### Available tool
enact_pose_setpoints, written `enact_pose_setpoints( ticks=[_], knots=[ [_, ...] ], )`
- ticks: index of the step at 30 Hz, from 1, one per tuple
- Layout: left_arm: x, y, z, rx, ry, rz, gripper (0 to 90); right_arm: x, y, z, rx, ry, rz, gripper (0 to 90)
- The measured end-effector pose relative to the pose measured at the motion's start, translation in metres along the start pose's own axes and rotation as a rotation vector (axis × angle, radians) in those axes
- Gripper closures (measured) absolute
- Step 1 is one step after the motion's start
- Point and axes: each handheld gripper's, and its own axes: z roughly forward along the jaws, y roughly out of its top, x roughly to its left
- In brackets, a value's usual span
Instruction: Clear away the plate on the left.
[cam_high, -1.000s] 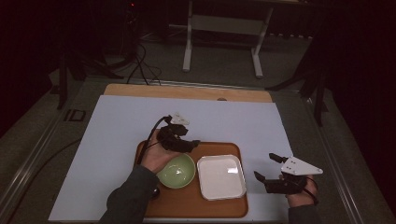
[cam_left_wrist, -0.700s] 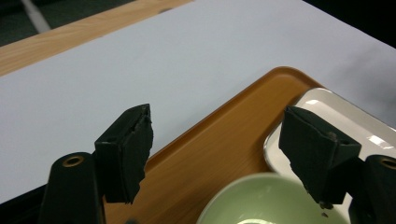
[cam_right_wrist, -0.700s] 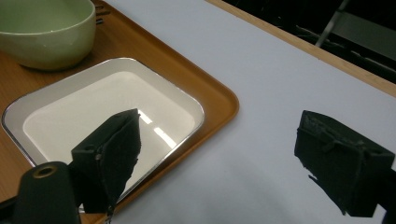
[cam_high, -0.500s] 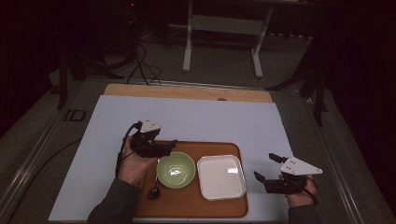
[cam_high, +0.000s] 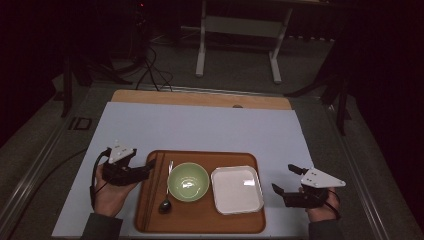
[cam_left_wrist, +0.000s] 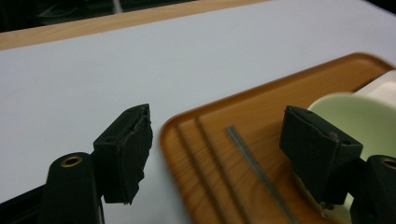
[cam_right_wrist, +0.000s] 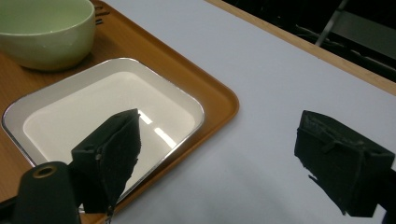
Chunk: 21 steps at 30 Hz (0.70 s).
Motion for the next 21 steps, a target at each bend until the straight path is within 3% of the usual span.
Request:
enact_pose_setpoints(
  ticks=[7, 10, 16, 21],
  knots=[
    [0.013, -0.024, -0.028, -0.045, 0.047, -0.048, 25.7, -0.001, -0.001, 0.002, 0.001, 0.004, 0.015, 14.0],
    [0.014, -0.035, -0.038, -0.058, 0.073, -0.051, 25.9, -0.002, -0.002, 0.001, -0.005, 0.001, 0.024, 14.0],
    [0.018, -0.047, -0.05, -0.074, 0.102, -0.045, 26.2, -0.005, -0.004, 0.001, -0.011, 0.0, 0.045, 13.9],
    [0.03, -0.053, -0.054, -0.102, 0.113, -0.097, 26.2, -0.007, -0.005, 0.001, -0.009, -0.003, 0.053, 13.8]
  ],
)
